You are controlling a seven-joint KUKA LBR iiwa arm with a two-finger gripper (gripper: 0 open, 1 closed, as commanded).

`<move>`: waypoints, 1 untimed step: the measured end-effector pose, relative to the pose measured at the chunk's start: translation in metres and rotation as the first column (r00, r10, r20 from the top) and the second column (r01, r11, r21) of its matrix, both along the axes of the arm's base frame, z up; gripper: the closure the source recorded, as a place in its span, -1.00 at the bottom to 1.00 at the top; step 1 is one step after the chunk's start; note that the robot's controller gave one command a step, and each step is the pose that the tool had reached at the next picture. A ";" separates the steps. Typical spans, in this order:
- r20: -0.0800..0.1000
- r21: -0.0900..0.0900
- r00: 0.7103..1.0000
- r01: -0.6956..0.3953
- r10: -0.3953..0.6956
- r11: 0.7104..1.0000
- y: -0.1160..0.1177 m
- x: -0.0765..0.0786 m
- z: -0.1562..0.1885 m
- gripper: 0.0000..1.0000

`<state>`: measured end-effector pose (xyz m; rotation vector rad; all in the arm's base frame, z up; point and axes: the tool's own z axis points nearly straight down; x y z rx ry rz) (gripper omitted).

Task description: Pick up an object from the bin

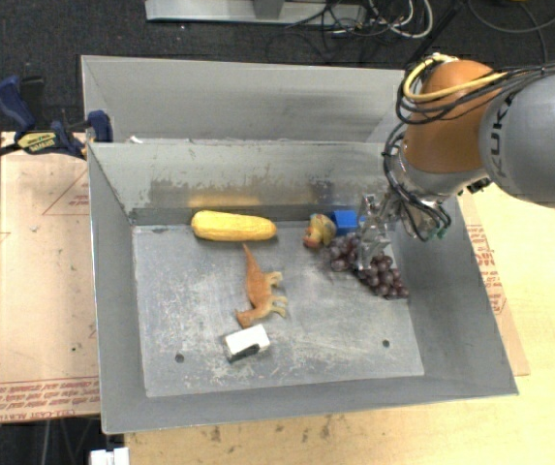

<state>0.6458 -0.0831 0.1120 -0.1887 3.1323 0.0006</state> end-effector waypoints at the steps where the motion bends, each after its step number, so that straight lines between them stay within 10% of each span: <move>1: -0.007 0.001 1.000 0.018 -0.018 1.000 0.006 0.005 0.053 1.00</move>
Offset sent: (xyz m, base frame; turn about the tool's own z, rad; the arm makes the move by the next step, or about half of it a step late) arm -0.0111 0.0015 -0.0420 -0.0355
